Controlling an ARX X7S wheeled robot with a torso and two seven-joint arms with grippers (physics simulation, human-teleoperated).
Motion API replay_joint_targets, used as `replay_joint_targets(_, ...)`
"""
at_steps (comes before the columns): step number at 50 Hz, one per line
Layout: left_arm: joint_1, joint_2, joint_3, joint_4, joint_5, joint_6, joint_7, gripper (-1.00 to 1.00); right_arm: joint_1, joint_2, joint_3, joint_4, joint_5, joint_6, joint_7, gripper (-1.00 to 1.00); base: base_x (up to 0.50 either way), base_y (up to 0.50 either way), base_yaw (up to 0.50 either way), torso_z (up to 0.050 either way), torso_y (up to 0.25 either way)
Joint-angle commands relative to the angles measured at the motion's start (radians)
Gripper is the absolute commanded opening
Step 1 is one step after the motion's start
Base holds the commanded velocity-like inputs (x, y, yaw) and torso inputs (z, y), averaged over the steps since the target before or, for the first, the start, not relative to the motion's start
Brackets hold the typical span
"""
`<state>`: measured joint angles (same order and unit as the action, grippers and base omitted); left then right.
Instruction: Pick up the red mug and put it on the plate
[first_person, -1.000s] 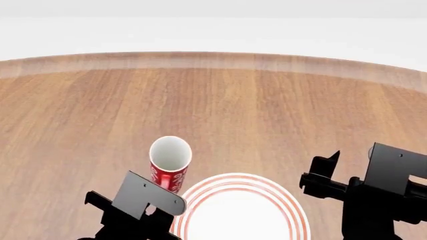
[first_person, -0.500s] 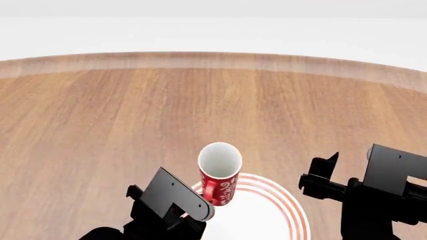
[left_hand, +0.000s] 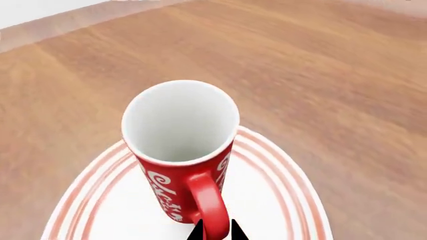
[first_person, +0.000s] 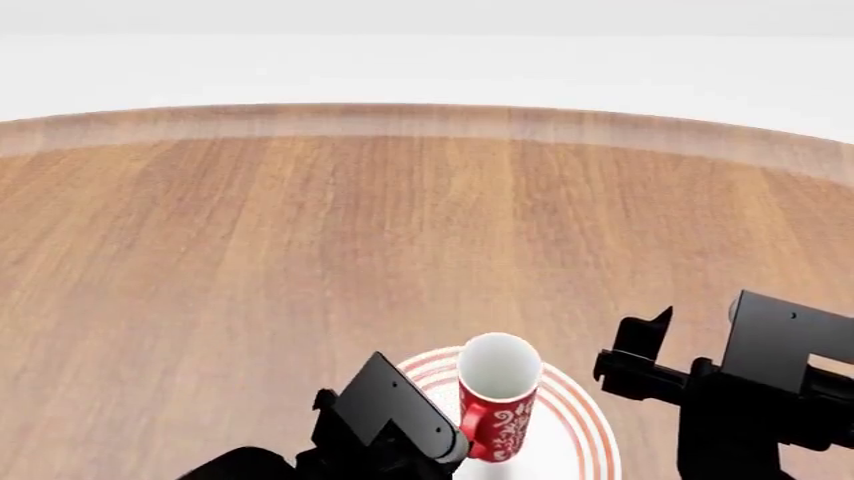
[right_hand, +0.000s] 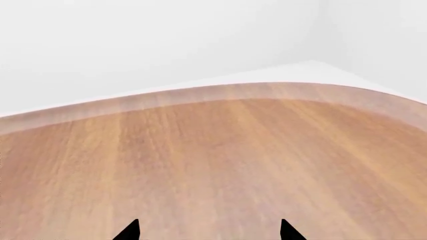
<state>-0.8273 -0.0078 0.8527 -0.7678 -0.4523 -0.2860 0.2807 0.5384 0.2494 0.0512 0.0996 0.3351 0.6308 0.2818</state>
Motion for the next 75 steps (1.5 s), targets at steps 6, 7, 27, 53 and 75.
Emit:
replay_joint_targets(6,-0.162,0.008,0.565,-0.263,-0.570,0.193,-0.025,-1.00,0.006,-0.003,-0.013,0.037,-0.004,-0.026,-0.003,1.00,0.00,0.00,0.00,0.000,0.002)
replay_joint_targets(7,-0.166,0.008,0.592,-0.266,-0.592,0.190,-0.035,-1.00,0.007,-0.004,-0.014,0.038,-0.004,-0.027,-0.003,1.00,0.00,0.00,0.00,0.000,0.000)
replay_joint_targets(27,-0.174,0.008,0.678,-0.294,-0.668,0.173,-0.052,-1.00,0.008,-0.001,-0.019,0.045,0.002,-0.031,0.000,1.00,0.00,0.00,0.00,0.000,0.000)
replay_joint_targets(53,-0.232,-0.206,0.701,0.157,-0.681,0.077,-0.176,1.00,0.014,-0.003,-0.037,0.053,0.000,-0.030,0.012,1.00,0.00,0.00,0.00,0.000,0.000)
replay_joint_targets(75,-0.272,-0.476,0.670,0.567,-0.677,0.099,-0.325,1.00,0.025,-0.001,-0.056,0.041,0.006,-0.015,0.017,1.00,0.00,0.00,0.00,0.000,0.000)
